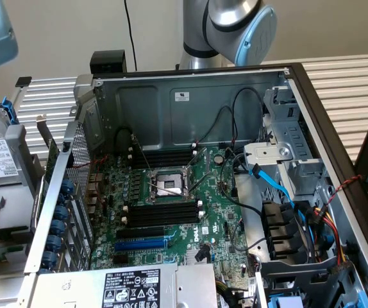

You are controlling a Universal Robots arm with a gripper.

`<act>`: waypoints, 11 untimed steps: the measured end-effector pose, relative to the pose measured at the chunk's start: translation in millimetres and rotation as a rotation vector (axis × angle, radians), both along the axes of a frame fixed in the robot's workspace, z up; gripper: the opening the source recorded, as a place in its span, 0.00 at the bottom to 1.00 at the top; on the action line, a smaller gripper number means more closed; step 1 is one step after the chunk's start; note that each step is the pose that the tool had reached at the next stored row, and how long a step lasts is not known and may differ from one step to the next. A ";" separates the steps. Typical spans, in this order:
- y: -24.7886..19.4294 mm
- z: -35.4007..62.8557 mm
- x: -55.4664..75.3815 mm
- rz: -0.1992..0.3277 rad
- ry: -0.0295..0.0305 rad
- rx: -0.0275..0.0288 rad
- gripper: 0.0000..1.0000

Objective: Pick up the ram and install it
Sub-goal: 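Reach for the ram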

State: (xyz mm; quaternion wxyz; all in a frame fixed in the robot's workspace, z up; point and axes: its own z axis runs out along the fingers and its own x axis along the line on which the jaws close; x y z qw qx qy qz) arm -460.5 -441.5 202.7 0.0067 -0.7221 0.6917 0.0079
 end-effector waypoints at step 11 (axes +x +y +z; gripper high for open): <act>-0.7 0.0 0.0 0.000 -0.0001 0.0001 0.15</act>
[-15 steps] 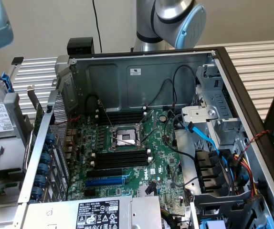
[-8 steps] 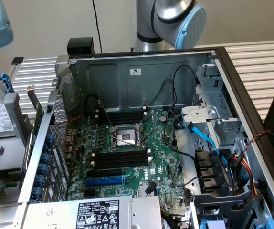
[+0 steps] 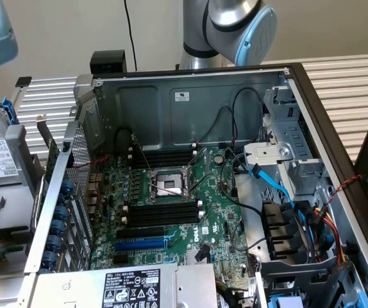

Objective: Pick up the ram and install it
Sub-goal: 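Reach for the ram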

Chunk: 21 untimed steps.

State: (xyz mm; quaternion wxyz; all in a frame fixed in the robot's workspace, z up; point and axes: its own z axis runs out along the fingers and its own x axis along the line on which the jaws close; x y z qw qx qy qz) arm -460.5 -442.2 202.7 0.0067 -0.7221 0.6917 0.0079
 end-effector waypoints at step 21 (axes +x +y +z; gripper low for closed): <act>-0.1 0.8 0.1 0.000 -0.0013 0.0002 0.12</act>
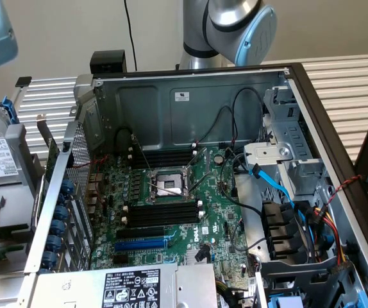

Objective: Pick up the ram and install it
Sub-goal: 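Reach for the ram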

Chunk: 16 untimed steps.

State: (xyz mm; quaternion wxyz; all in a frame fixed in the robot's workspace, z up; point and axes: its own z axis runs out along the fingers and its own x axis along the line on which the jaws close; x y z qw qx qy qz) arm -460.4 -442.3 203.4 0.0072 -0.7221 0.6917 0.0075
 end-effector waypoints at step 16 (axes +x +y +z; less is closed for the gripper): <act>0.0 3.3 -0.1 0.000 -0.0015 -0.0002 0.12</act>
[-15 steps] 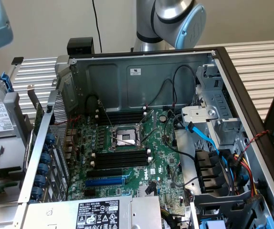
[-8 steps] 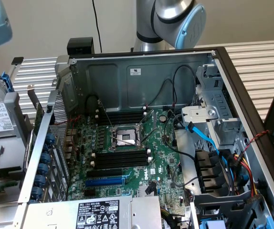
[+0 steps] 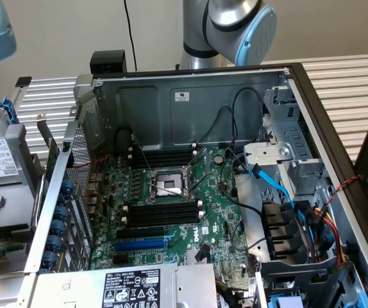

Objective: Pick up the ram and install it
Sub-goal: 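Reach for the ram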

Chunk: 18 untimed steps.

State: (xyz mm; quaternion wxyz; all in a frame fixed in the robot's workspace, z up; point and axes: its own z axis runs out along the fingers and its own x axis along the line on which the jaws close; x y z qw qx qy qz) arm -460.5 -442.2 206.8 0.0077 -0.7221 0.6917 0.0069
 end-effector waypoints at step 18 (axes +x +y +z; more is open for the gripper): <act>0.0 0.0 0.0 0.000 0.0000 -0.0001 0.20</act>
